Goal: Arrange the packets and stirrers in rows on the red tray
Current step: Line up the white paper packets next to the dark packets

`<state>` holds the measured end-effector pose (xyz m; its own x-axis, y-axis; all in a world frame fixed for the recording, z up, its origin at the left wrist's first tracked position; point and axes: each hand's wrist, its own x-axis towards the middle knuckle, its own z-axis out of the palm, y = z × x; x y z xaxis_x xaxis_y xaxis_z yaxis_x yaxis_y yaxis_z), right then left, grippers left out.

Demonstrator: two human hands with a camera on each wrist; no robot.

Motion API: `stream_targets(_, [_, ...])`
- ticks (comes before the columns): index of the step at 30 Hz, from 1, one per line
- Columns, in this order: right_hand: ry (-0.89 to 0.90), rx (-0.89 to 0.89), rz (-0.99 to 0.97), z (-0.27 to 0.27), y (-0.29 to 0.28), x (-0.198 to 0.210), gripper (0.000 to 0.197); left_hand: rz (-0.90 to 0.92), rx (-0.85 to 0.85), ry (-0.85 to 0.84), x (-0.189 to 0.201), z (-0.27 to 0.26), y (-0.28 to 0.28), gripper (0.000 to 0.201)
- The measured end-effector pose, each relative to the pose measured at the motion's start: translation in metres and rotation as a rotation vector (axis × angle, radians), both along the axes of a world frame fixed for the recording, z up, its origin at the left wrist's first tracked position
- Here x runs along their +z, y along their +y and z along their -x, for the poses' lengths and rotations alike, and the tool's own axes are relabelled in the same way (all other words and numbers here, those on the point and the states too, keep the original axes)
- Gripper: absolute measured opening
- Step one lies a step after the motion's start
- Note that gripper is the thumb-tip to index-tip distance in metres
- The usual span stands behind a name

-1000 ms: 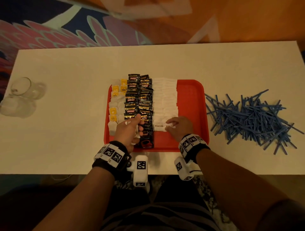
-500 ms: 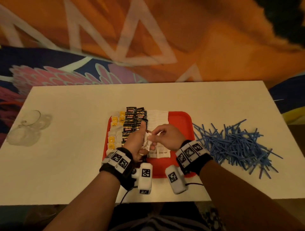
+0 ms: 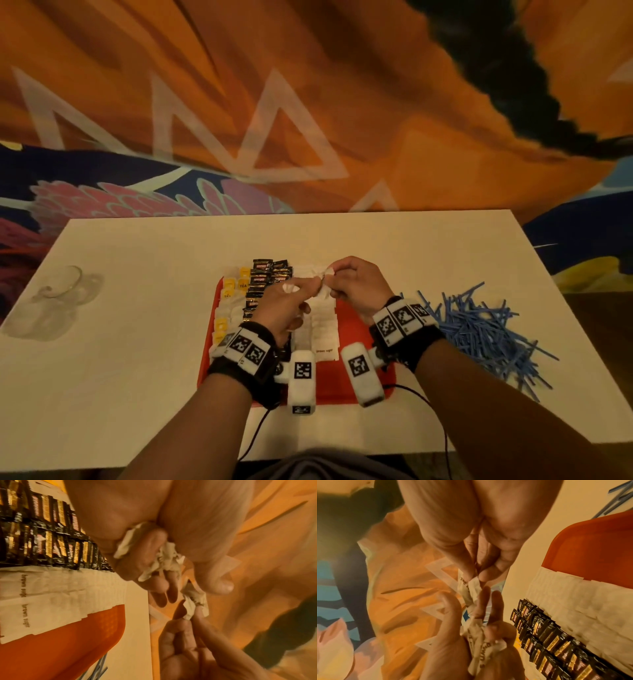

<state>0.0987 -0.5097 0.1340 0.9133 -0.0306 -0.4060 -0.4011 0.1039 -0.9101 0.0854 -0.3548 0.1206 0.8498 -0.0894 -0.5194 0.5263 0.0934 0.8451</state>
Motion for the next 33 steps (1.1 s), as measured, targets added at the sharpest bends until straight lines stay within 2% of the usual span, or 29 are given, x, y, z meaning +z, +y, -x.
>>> stream_targets(3, [0.015, 0.004, -0.009, 0.000, -0.004, 0.002, 0.019, -0.038, 0.089, -0.045, 0.002, -0.006, -0.004, 0.011])
stream_targets(7, [0.073, 0.074, -0.038, 0.000, -0.006, 0.000, 0.022, -0.066, 0.173, -0.094, 0.002, -0.009, -0.008, 0.013])
stream_targets(11, [0.059, 0.036, -0.041, -0.004, -0.005, 0.000, 0.008, -0.088, 0.150, -0.132, -0.003, -0.005, -0.008, 0.012])
stream_targets(13, [0.070, 0.011, -0.072, -0.005, -0.005, 0.000, 0.014, -0.080, 0.109, -0.134, -0.004, -0.001, -0.007, 0.011])
stream_targets(17, [0.096, -0.008, -0.131, -0.002, -0.002, -0.003, 0.017, -0.058, 0.048, -0.092, -0.001, 0.003, -0.007, 0.017])
stream_targets(21, [0.117, 0.092, -0.056, 0.001, -0.003, -0.013, 0.020, 0.008, 0.179, -0.026, -0.005, 0.000, -0.006, 0.013])
stream_targets(24, [0.070, 0.099, -0.038, 0.002, -0.002, -0.015, 0.013, 0.058, 0.214, 0.020, -0.009, 0.000, -0.004, 0.016])
stream_targets(26, [0.035, 0.055, -0.060, 0.001, -0.001, -0.014, 0.007, 0.058, 0.173, 0.029, -0.011, 0.003, -0.001, 0.017])
stream_targets(28, [0.004, 0.086, 0.013, -0.002, -0.002, -0.012, 0.009, 0.021, 0.094, 0.005, -0.013, 0.007, 0.002, 0.017])
stream_targets(30, [-0.001, 0.207, 0.144, -0.005, -0.005, -0.012, 0.013, -0.031, 0.055, -0.025, -0.015, 0.011, 0.003, 0.023])
stream_targets(33, [0.021, 0.379, 0.301, -0.008, -0.007, -0.011, 0.019, -0.043, 0.114, -0.028, -0.018, 0.010, 0.004, 0.021])
